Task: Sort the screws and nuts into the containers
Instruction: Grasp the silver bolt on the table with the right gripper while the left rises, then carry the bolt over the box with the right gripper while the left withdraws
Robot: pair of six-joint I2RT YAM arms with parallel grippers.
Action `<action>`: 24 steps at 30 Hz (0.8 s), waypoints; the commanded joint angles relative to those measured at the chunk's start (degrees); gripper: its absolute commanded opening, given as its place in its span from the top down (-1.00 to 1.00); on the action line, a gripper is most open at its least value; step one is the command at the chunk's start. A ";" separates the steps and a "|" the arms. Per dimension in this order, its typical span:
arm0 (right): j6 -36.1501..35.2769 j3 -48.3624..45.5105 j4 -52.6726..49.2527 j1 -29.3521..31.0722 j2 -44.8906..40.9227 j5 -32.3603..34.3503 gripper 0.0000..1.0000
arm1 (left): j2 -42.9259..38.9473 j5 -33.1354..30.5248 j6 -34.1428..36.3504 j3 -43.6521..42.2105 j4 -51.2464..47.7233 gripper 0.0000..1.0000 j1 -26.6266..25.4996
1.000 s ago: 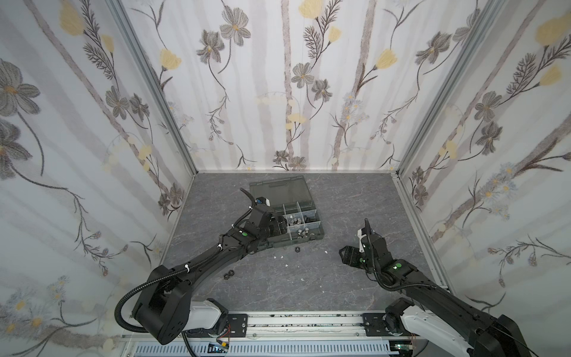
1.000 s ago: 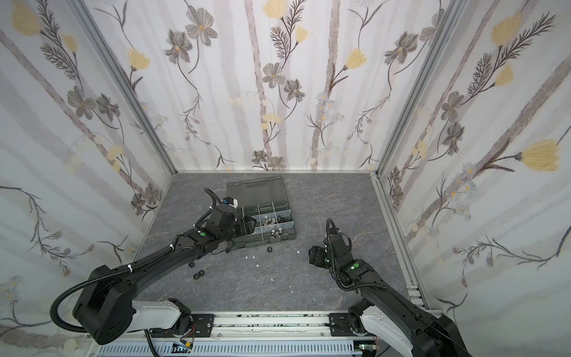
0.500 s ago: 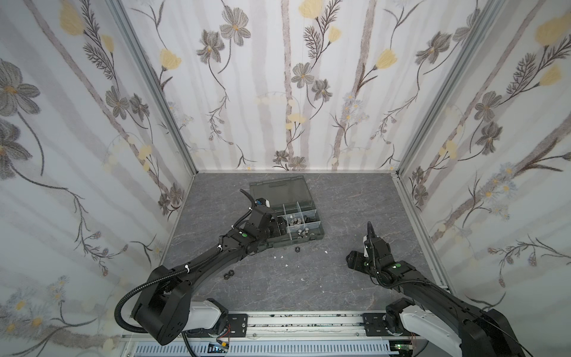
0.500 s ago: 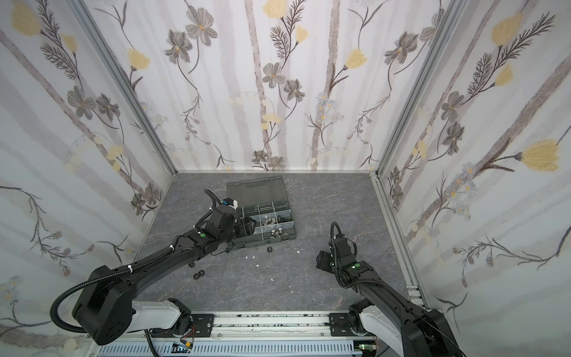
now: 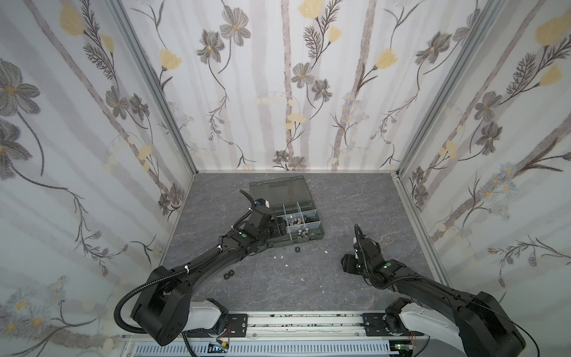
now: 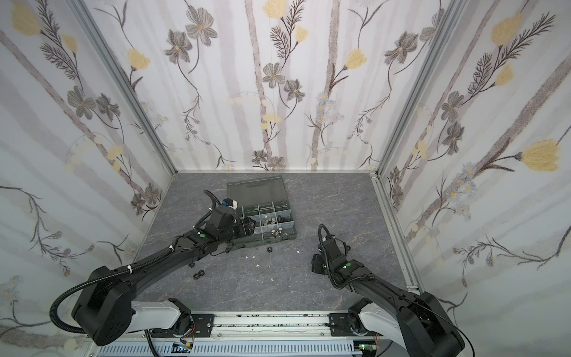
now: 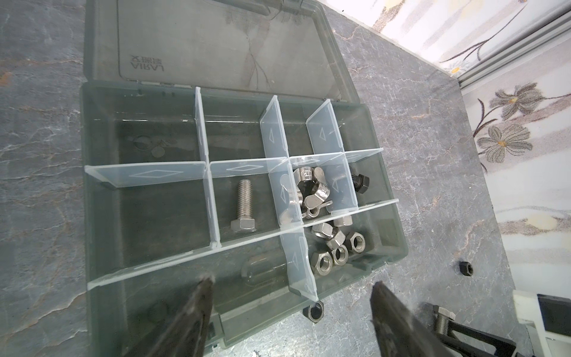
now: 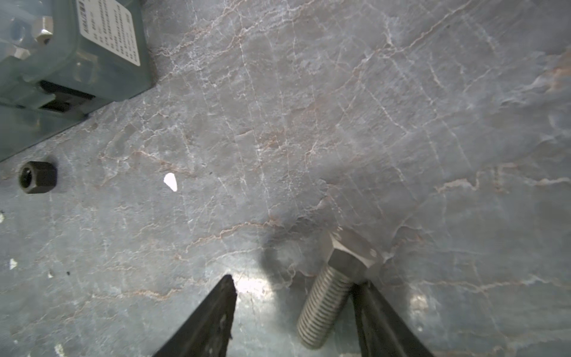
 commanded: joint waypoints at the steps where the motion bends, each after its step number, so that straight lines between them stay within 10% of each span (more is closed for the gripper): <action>1: 1.73 0.14 -1.76 0.56 1.49 4.77 -0.18 | -0.31 -0.73 -0.84 -0.40 0.88 -0.60 0.01; 14: 0.93 -0.02 0.55 1.38 1.92 4.09 0.91 | -2.29 -0.61 -1.34 -0.82 0.21 -0.64 0.05; 24: -5.04 7.66 4.12 2.03 -0.11 -3.85 1.00 | -9.41 -1.77 -0.63 -1.07 -2.62 -0.86 1.40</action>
